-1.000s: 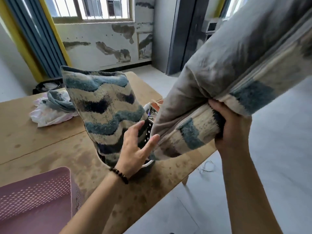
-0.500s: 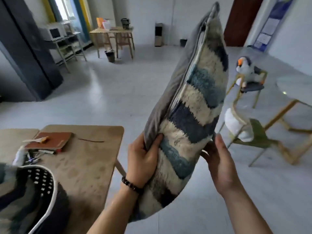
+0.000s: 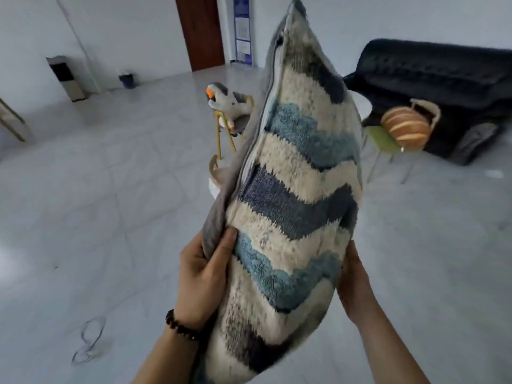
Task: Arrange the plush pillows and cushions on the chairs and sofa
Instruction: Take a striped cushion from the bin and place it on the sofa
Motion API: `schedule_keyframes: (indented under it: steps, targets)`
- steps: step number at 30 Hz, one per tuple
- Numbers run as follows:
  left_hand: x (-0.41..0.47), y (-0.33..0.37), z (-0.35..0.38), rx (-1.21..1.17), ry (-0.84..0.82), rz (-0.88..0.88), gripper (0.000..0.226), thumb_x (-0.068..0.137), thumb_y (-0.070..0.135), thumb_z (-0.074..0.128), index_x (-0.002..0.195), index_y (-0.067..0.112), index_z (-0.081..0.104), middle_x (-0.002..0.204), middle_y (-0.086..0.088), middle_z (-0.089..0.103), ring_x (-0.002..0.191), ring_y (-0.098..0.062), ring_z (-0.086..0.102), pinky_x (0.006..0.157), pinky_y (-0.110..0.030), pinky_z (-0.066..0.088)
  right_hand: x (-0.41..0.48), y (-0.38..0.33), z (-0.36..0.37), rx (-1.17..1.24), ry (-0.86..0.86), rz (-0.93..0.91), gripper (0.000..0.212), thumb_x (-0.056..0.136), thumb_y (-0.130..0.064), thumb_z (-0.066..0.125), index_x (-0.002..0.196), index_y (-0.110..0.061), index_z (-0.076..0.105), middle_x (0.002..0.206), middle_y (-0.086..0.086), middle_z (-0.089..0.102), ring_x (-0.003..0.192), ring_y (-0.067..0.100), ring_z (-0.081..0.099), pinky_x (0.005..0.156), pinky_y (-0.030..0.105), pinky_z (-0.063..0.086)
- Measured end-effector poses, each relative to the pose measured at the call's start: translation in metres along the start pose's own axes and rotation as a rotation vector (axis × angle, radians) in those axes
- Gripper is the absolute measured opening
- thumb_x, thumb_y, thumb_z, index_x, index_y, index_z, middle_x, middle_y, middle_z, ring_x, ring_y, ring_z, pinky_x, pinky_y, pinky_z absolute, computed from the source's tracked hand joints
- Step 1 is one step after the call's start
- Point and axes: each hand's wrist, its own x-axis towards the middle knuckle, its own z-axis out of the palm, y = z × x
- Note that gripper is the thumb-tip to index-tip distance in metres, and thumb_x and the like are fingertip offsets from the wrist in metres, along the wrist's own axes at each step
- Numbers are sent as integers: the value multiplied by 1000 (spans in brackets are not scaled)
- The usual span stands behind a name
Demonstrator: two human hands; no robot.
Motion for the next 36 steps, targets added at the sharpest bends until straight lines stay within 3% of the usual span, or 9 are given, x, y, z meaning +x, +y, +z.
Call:
schedule_keyframes:
  steps: [4,6,8,11,15,19,26,33,36]
  targets:
    - [52,-29,96,-103,-283,-87,35,98,27,61,132,20,61,127,7,71,119,-12,65,99,-31,52,42,-37,-83,69,142,76,39,95,-46,53,101,-13,73,97,10,77,74,16,76,68,36,56]
    - [81,-50,136,-150,-380,-139,60,91,41,66,146,28,47,141,8,61,132,-15,57,109,-38,45,61,-49,-115,52,200,26,39,82,-48,73,97,-12,77,102,18,76,73,19,76,61,33,60]
    - [112,-75,183,-124,-454,-150,75,85,53,64,153,40,35,148,13,54,137,-8,51,111,-33,42,86,-62,-147,13,252,-52,51,53,-57,90,85,-18,82,92,10,79,77,21,77,66,39,63]
    - [162,-106,260,-41,-529,-87,89,78,76,60,153,40,29,150,32,39,139,4,43,111,-21,40,133,-93,-187,-47,400,-155,80,49,-59,92,110,-9,75,100,10,79,89,27,77,72,41,63]
    - [242,-139,379,8,-610,-56,104,65,90,58,146,26,47,138,18,61,126,2,57,100,-19,48,208,-161,-245,-79,486,-263,40,81,-19,74,120,-10,70,112,9,77,103,28,74,88,43,59]
    - [305,-148,512,-27,-696,-114,65,72,67,71,126,33,60,112,29,72,105,9,66,88,-16,55,264,-239,-305,-178,636,-335,54,76,-40,86,124,-22,68,115,-1,77,109,22,72,102,49,52]
    - [356,-189,737,66,-894,-107,68,57,47,87,118,35,58,114,18,71,100,4,69,80,-15,57,359,-292,-454,-143,909,-425,53,76,-35,77,127,-33,62,118,-9,74,112,18,69,102,52,53]
    - [420,-215,978,64,-885,-177,71,62,60,86,121,27,64,115,9,74,103,-11,73,84,-31,60,493,-395,-638,-138,942,-446,40,94,-16,69,132,-27,61,116,-17,74,109,6,69,100,39,54]
    - [459,-209,1058,-60,-805,-339,57,79,71,65,120,30,65,117,5,75,108,-19,72,90,-37,58,545,-464,-690,-138,878,-461,37,94,-12,67,128,-27,63,115,-13,75,108,9,71,92,30,58]
